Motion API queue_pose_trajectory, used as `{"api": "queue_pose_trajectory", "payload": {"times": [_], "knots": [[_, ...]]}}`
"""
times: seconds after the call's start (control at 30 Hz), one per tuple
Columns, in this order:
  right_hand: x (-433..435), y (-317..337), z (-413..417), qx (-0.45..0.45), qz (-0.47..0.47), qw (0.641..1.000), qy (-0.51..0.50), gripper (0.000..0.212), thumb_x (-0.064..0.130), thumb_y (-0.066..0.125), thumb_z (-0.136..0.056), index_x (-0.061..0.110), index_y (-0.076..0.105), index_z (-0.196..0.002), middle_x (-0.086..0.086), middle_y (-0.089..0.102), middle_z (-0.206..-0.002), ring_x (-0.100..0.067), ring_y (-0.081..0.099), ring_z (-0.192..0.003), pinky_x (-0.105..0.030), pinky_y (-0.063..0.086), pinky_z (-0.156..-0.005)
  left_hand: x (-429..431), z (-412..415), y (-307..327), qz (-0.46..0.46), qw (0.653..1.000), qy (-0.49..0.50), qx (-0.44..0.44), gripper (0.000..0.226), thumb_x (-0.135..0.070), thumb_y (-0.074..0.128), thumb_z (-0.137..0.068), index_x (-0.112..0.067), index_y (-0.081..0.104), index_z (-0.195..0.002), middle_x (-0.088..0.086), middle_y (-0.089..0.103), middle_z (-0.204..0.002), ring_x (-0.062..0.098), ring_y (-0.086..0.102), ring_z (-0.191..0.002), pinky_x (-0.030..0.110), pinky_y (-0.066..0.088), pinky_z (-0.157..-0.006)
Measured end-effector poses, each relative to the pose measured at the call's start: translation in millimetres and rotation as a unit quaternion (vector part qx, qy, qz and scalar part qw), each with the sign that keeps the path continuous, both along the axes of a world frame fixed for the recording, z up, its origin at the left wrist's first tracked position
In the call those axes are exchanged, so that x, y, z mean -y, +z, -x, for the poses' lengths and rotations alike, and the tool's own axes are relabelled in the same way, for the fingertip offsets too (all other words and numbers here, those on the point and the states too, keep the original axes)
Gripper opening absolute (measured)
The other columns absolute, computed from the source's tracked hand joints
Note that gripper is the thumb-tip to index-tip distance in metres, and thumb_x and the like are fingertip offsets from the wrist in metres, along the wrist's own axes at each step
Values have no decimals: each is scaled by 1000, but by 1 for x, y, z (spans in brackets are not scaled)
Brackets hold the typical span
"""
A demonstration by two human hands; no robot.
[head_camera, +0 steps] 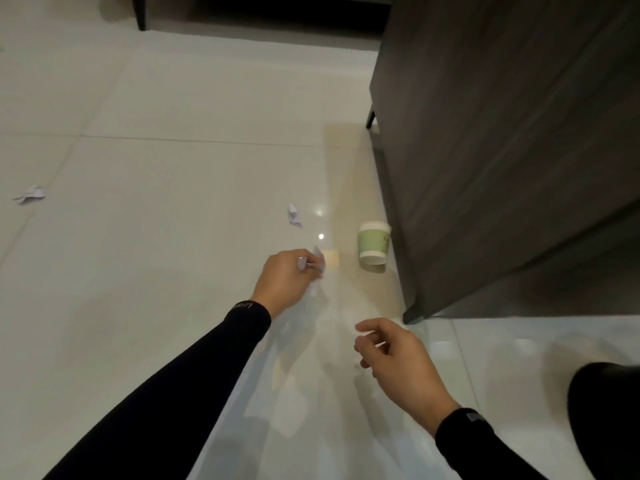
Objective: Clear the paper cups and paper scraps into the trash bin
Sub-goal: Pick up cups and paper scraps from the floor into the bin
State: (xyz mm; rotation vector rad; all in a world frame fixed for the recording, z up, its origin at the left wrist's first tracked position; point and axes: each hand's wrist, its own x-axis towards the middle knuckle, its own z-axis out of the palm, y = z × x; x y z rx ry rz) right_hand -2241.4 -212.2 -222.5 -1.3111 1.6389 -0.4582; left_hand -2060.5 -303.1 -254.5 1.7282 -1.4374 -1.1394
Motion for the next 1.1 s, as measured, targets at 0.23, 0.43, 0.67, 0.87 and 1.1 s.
{"api": "queue_pose_trajectory", "payload": {"times": [0.23,0.43,0.67,0.87,1.1], "knots": [[-19,1,27,50,46,992,-109,20,32,69,-78,49,59,-85,23,71,-81,-2,67,-71,-11,52,-57,-65,74,19,-104,960,-168,-197,25,-35,49,-77,-27,65,-59,-11,67,-62,3,59,-61,15,46,-61],[-45,43,90,-52,70,992,-93,21,15,65,-80,36,68,-77,20,71,-76,0,64,-65,-6,43,-52,27,101,5,62,979,-123,151,41,-26,58,-85,-12,54,-124,12,57,-122,32,56,-108,34,43,-90],[-66,131,169,-109,201,958,-172,26,9,66,-77,34,70,-72,15,71,-67,2,62,-55,-5,42,-48,98,127,-17,38,880,-249,403,62,-36,49,-90,-15,25,-142,12,28,-151,36,33,-133,44,37,-103],[-81,141,183,-132,184,958,-174,22,15,65,-79,37,67,-79,12,72,-76,-5,65,-63,-14,46,-55,71,109,-3,94,895,-172,402,13,-24,58,-83,-11,59,-83,16,68,-88,37,62,-87,34,39,-70],[-90,217,280,-312,276,868,-271,8,23,59,-70,28,57,-76,17,60,-69,16,55,-60,0,38,-53,-21,66,-5,68,919,-219,320,23,-41,57,-78,-25,59,-63,4,70,-66,31,66,-67,31,43,-56]]}}
